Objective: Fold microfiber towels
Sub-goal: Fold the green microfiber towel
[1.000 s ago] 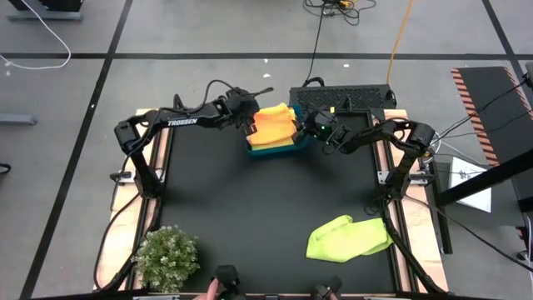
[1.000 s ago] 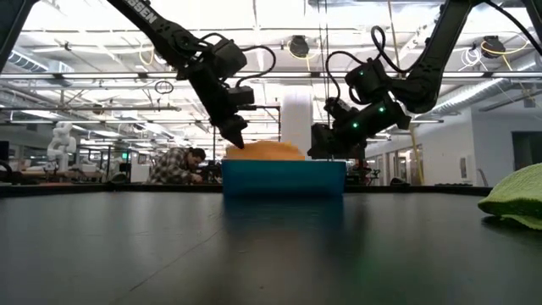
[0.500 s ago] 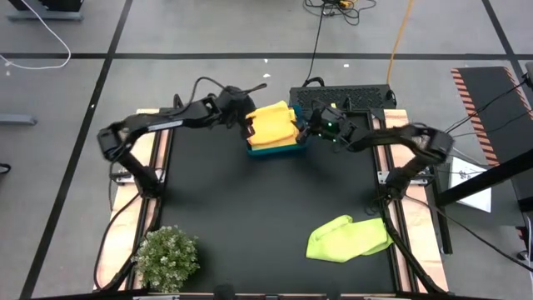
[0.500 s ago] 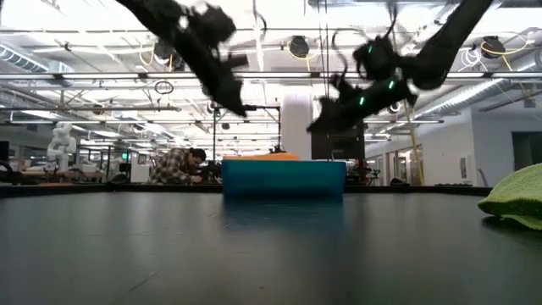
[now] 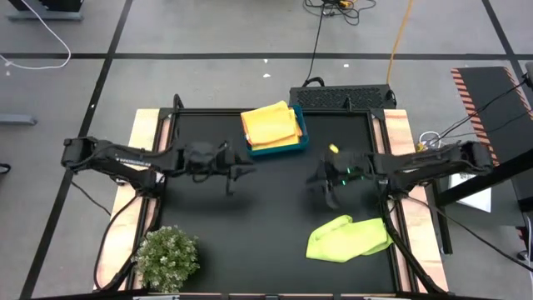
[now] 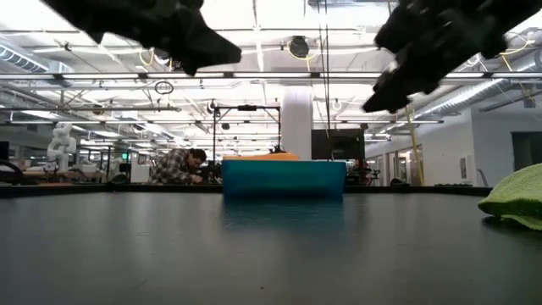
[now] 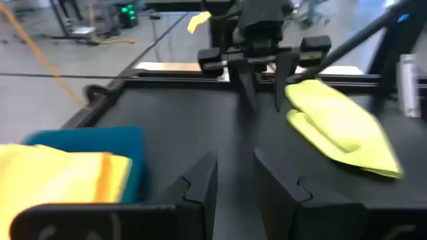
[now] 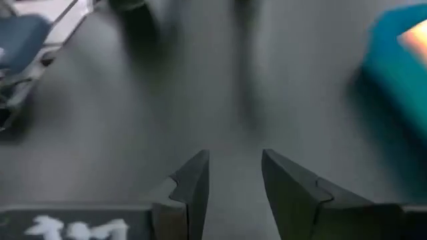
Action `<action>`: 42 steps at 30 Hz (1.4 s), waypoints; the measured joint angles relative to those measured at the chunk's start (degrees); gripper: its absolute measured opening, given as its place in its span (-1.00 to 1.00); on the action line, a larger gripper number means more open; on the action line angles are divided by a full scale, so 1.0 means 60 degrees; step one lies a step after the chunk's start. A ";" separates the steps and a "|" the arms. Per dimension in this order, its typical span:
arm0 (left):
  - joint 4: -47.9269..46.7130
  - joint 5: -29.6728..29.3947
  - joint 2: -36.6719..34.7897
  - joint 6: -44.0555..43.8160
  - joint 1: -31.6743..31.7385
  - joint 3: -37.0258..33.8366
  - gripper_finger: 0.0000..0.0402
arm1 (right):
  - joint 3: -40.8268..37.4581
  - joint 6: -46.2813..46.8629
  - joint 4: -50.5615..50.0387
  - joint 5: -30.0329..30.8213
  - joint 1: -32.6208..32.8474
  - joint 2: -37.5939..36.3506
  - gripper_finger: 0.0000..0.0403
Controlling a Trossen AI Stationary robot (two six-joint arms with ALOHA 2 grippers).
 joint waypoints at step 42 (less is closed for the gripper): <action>0.1888 -0.0911 -0.0060 -0.1494 -0.3537 -0.1504 -0.55 | -0.1099 1.0770 -0.5680 0.0752 0.5469 0.0790 -0.42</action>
